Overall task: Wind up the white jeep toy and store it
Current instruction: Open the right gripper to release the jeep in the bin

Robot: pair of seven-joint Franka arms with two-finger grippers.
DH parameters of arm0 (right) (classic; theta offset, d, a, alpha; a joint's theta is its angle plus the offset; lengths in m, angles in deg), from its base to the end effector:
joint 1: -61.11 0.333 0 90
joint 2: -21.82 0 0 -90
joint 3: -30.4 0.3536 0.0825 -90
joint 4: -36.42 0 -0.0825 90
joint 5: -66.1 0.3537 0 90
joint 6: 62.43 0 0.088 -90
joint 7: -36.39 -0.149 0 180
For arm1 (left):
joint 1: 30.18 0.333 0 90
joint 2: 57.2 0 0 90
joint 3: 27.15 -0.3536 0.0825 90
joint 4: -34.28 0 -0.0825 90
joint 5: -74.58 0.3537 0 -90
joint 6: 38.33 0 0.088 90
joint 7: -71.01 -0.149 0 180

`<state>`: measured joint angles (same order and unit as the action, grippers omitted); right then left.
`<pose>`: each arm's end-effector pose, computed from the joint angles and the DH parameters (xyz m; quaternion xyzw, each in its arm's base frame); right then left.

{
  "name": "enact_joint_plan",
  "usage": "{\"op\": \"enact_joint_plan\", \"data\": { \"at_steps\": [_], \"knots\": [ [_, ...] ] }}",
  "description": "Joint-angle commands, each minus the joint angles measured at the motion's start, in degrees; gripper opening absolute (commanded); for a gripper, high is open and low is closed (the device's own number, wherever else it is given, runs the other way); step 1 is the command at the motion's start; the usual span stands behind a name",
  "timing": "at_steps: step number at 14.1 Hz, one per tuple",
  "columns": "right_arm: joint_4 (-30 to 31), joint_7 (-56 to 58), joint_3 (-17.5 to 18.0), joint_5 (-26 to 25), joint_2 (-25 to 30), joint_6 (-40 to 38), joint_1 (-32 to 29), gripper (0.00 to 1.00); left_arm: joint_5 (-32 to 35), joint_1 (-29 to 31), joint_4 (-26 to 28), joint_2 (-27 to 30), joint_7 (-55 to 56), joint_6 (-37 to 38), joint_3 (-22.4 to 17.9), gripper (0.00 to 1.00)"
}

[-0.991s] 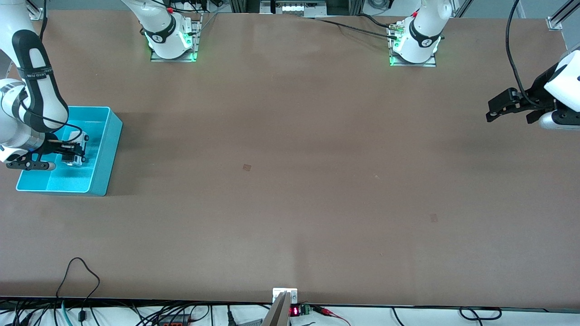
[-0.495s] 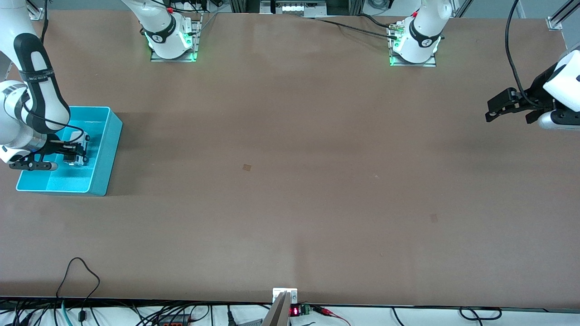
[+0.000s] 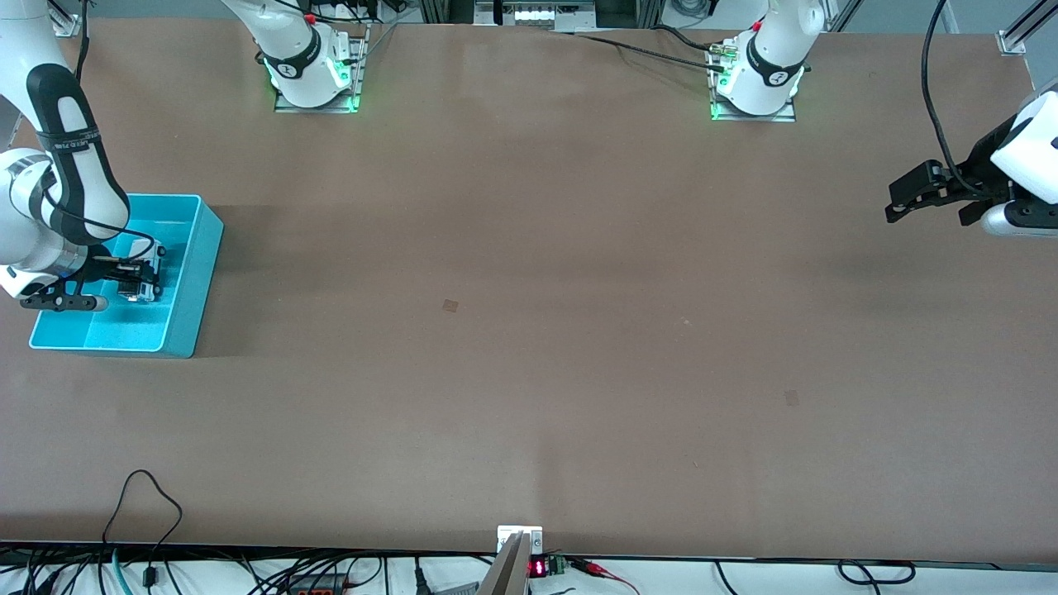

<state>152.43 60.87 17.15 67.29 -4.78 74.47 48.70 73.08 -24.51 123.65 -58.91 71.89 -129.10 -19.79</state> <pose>0.5304 -0.2501 0.2310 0.9980 -0.0086 -0.0585 0.0224 0.5350 -0.0186 0.6105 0.9999 -0.0068 -0.0029 0.0149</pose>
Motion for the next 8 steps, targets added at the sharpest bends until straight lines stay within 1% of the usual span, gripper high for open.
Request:
{"op": "enact_joint_plan", "data": {
  "at_steps": [1, 2, 3, 5, 7, 8],
  "knots": [
    [-1.05, 0.93, 0.59, 0.22, -0.64, 0.03, -0.69, 0.28, -0.88, 0.21, 0.45, 1.00, -0.27, -0.11, 0.11, 1.00],
    [-1.05, 1.01, 0.59, 0.22, -0.65, 0.03, -0.69, 0.39, -0.88, 0.21, 0.45, 1.09, -0.27, -0.11, 0.02, 1.00],
    [-1.05, 1.01, 0.59, 0.22, -0.65, 0.11, -0.69, 0.47, -0.88, 0.21, 0.45, 1.00, -0.27, -0.11, 0.02, 1.00],
    [-1.05, 1.01, 0.59, 0.22, -0.65, 0.11, -0.69, 0.54, -0.88, 0.30, 0.36, 1.00, -0.27, -0.11, 0.02, 1.00],
    [-1.05, 1.01, 0.59, 0.22, -0.73, 0.11, -0.69, 0.58, -0.88, 0.30, 0.36, 1.00, -0.27, -0.19, 0.02, 1.00],
    [-1.05, 0.93, 0.59, 0.22, -0.73, 0.11, -0.69, 0.62, -0.88, 0.21, 0.45, 1.00, -0.27, -0.46, 0.02, 1.00]
  ]
}}
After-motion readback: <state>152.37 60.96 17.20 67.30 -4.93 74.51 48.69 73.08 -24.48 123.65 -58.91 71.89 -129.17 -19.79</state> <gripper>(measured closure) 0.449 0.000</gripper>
